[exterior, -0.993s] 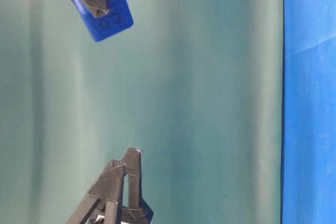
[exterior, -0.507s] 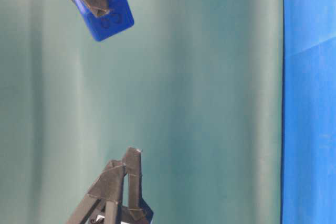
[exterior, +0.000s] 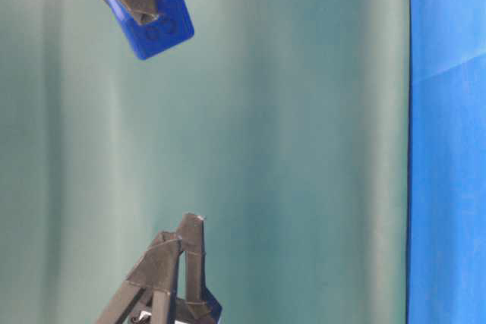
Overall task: Handover the blue block to the right arm after grasping it with the left arm, then place it in the designated position.
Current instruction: 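Carry the blue cube with the right gripper toward the right side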
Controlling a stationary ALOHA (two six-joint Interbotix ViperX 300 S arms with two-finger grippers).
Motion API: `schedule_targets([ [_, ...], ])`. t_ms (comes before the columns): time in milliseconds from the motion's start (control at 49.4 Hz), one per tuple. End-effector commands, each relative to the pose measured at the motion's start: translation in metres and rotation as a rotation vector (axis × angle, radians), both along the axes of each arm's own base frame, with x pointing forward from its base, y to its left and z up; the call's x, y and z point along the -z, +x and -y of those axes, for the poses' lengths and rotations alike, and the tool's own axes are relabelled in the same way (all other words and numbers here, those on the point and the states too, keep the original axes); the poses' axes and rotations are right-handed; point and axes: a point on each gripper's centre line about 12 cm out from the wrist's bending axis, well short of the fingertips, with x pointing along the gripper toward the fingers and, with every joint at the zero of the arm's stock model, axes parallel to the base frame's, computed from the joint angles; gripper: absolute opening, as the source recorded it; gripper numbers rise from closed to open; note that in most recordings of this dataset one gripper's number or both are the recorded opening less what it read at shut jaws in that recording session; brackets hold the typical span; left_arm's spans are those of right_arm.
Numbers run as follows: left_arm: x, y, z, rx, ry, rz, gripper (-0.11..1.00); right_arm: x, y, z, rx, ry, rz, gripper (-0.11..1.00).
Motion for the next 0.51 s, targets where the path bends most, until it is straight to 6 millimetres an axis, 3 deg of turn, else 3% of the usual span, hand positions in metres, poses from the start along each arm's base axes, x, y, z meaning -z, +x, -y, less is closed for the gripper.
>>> schedule_targets([
  [0,-0.0139,0.0005,-0.001,-0.003,-0.002,0.041,0.93,-0.014,0.0008,-0.0013,-0.005,0.005,0.039,0.52],
  [486,-0.0145,0.0007,-0.0004,-0.001,-0.001,0.043,0.93,-0.0085,-0.001,-0.0033,0.009,0.003,-0.005,0.52],
])
